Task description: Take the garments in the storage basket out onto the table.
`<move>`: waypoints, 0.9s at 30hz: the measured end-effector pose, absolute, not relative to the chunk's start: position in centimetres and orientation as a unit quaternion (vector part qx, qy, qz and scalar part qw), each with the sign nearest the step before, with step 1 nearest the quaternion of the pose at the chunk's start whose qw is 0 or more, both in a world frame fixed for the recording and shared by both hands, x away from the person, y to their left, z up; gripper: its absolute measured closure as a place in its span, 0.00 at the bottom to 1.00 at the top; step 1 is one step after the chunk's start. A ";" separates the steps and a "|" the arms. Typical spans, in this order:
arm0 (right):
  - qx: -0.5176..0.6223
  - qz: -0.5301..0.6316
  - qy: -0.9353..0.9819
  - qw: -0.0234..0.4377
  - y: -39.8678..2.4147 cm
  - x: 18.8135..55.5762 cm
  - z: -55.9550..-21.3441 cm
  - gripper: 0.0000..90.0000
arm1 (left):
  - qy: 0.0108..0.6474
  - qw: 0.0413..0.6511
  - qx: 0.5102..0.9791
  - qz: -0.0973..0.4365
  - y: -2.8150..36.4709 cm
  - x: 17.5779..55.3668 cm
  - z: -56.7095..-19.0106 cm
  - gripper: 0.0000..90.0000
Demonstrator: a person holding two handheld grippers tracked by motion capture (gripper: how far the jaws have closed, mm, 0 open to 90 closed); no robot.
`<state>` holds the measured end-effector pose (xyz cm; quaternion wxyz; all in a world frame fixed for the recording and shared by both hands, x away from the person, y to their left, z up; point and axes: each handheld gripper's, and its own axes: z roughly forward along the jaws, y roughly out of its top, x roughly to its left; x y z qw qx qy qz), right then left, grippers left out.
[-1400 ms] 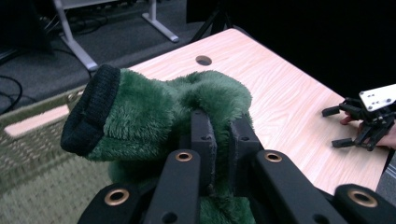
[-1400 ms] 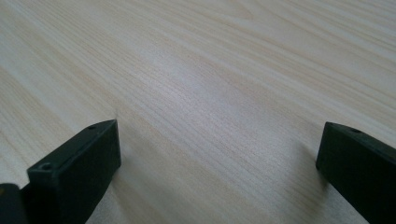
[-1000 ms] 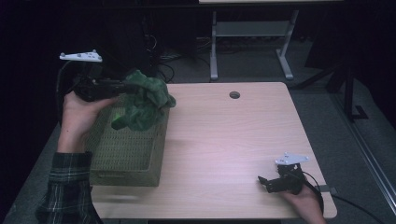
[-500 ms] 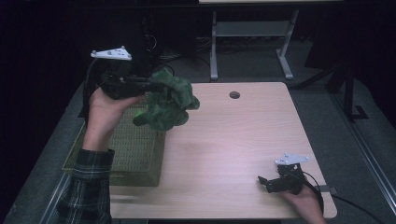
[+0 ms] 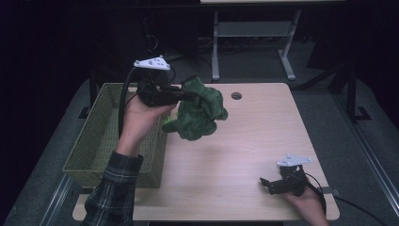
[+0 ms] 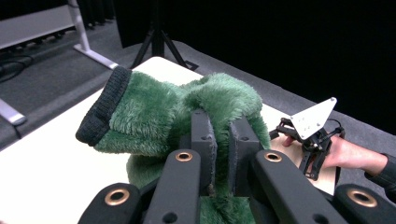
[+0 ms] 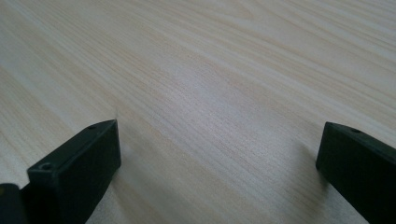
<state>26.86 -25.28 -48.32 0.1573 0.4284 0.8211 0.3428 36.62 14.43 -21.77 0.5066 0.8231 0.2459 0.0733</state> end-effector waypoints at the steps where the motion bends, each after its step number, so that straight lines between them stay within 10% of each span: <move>1: 0.428 0.343 0.821 0.157 -25.3 26.9 -48.3 0.00 | 0.245 0.506 0.824 0.069 14.1 36.6 -22.1 0.93; 27: 0.428 0.343 0.821 0.158 -25.3 26.9 -48.3 0.00 | 0.252 0.494 0.832 0.015 7.0 36.2 -32.2 0.93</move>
